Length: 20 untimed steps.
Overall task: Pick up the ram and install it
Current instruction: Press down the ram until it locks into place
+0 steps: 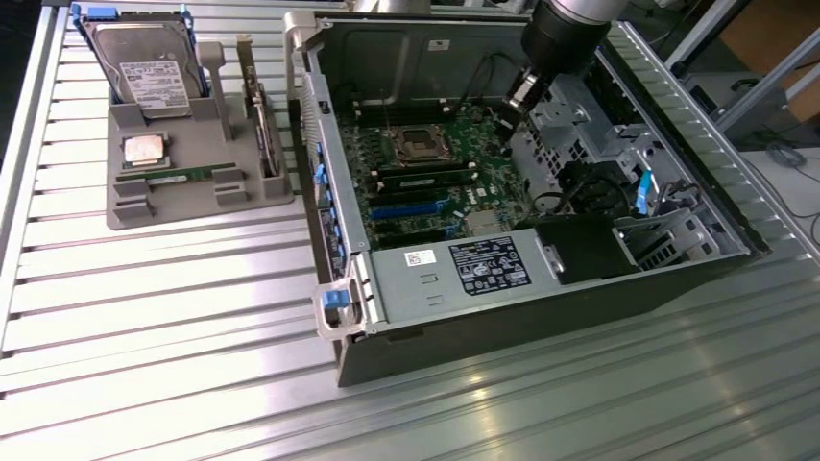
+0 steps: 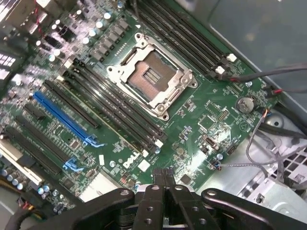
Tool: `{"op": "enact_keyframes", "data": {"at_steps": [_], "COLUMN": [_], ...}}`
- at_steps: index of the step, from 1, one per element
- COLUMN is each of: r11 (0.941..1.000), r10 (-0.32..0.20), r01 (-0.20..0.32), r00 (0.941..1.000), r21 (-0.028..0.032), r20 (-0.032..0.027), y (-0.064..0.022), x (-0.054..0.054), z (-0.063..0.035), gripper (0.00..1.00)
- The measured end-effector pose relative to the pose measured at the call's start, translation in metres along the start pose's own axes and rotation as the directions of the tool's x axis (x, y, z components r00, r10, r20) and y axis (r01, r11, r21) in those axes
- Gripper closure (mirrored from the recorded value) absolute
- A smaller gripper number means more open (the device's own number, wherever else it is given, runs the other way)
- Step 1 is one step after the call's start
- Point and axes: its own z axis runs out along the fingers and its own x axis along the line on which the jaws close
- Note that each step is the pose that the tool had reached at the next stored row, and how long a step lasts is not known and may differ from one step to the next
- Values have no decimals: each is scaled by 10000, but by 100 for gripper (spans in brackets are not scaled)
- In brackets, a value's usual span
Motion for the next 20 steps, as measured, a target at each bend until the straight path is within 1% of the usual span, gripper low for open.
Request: {"op": "enact_keyframes", "data": {"at_steps": [2,3,4,5,6,8,9,10,11,12,13,15,16,17,18,20], "r11": [9988,9980,9946,9917,9857,9802,9757,9725,9676,9605,9522,9334,9229,9086,8920,8622], "r10": [484,633,1041,1287,1686,1979,2189,2329,2525,2782,3055,3588,3849,4175,4518,5065], "r01": [-484,-633,-1041,-1287,-1686,-1979,-2189,-2328,-2525,-2782,-3054,-3587,-3849,-4174,-4517,-5063], "r00": [9988,9980,9946,9917,9857,9802,9757,9725,9676,9605,9522,9334,9229,9087,8921,8622], "r21": [-13,-17,-29,-36,-48,-57,-63,-68,-74,-83,-91,-109,-118,-129,-142,-163], "r20": [10,12,19,24,30,35,37,39,41,45,48,54,56,59,61,64], "y": [0,0,0,0,0,0,0,0,0,0,0,0,0,0,0,0], "x": [0,0,0,0,0,0,0,0,0,0,0,0,0,0,0,0], "z": [0,0,0,0,0,0,0,0,0,0,0,0,0,0,0,0], "gripper": [89,89,89,89,89,89,89,89,89,89,89,89,89,89,89,89]}}
